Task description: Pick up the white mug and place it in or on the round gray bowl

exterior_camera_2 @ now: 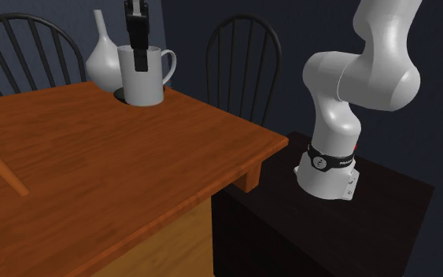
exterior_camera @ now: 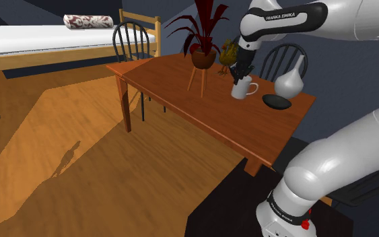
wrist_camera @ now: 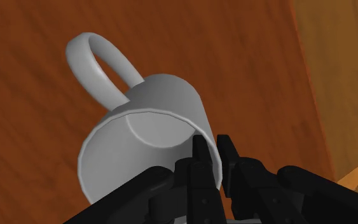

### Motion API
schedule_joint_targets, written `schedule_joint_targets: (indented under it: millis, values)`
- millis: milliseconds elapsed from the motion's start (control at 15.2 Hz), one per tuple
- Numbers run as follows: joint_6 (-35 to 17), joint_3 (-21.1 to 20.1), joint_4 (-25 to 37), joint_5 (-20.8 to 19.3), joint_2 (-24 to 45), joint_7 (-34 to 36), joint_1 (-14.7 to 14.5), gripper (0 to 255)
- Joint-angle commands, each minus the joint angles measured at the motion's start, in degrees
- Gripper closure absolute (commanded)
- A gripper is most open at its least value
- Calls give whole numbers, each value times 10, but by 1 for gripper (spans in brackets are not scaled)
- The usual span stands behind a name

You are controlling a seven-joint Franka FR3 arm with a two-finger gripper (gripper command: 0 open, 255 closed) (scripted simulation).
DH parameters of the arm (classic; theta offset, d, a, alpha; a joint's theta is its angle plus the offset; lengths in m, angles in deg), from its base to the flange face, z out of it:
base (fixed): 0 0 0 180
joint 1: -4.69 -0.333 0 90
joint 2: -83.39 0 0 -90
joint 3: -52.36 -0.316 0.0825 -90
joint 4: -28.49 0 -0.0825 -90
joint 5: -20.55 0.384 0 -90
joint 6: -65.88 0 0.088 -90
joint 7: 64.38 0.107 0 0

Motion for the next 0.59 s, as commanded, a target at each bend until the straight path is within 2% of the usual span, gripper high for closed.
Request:
schedule_joint_targets:
  millis: [0, 528]
  values:
    - [1, 21, 10, -2, 6, -30, 9, 255]
    - [12, 103, 67, 0, 44, -151, 44, 255]
